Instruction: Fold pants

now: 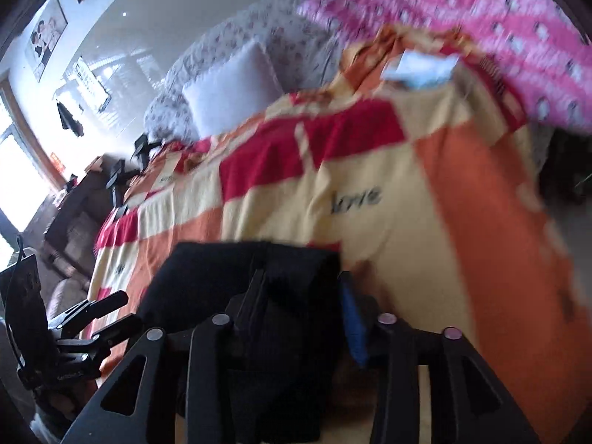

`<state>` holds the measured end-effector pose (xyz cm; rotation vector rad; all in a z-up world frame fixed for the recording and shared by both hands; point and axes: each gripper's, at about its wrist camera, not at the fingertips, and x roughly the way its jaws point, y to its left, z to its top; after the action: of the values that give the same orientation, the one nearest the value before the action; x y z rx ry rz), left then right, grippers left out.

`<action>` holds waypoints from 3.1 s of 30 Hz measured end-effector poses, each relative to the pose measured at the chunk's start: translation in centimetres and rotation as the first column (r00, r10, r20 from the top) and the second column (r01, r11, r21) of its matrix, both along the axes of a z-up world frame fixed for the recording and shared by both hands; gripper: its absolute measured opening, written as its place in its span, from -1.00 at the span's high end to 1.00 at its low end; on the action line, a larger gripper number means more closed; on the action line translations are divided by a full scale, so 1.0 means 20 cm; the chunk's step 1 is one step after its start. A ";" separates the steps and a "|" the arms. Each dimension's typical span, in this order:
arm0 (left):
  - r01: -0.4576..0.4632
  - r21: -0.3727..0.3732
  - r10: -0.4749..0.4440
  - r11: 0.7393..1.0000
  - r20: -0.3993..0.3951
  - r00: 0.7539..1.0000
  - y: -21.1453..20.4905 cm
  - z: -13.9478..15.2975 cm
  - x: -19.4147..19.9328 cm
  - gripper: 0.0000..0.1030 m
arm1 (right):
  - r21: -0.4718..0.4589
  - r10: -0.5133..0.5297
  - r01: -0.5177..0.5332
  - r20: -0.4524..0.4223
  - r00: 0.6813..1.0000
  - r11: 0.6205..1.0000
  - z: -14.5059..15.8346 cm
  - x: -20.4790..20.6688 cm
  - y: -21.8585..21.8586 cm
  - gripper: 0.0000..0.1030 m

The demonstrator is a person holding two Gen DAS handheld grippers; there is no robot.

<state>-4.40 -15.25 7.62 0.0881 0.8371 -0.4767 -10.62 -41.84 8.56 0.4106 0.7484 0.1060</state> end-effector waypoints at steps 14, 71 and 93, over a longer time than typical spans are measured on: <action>-0.029 0.058 0.031 0.998 -0.026 0.999 -0.20 -0.16 0.19 -0.67 | -0.119 0.105 -0.113 -0.073 0.992 0.986 -0.17 0.20 0.22 0.31; -0.080 -0.054 0.074 0.995 -0.102 0.992 0.03 -0.12 -0.06 -0.72 | -0.062 0.018 -0.024 -0.097 0.995 0.998 -0.16 -0.12 0.16 -0.63; -0.041 -0.150 0.011 0.988 -0.195 0.981 -0.05 -0.25 0.08 -0.83 | 0.178 0.074 -0.063 -0.059 0.995 0.982 -0.32 0.04 0.11 -0.76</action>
<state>-2.85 -16.31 2.54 -0.1132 0.9885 -0.5292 -9.82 -39.71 2.10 0.5584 0.8210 0.2254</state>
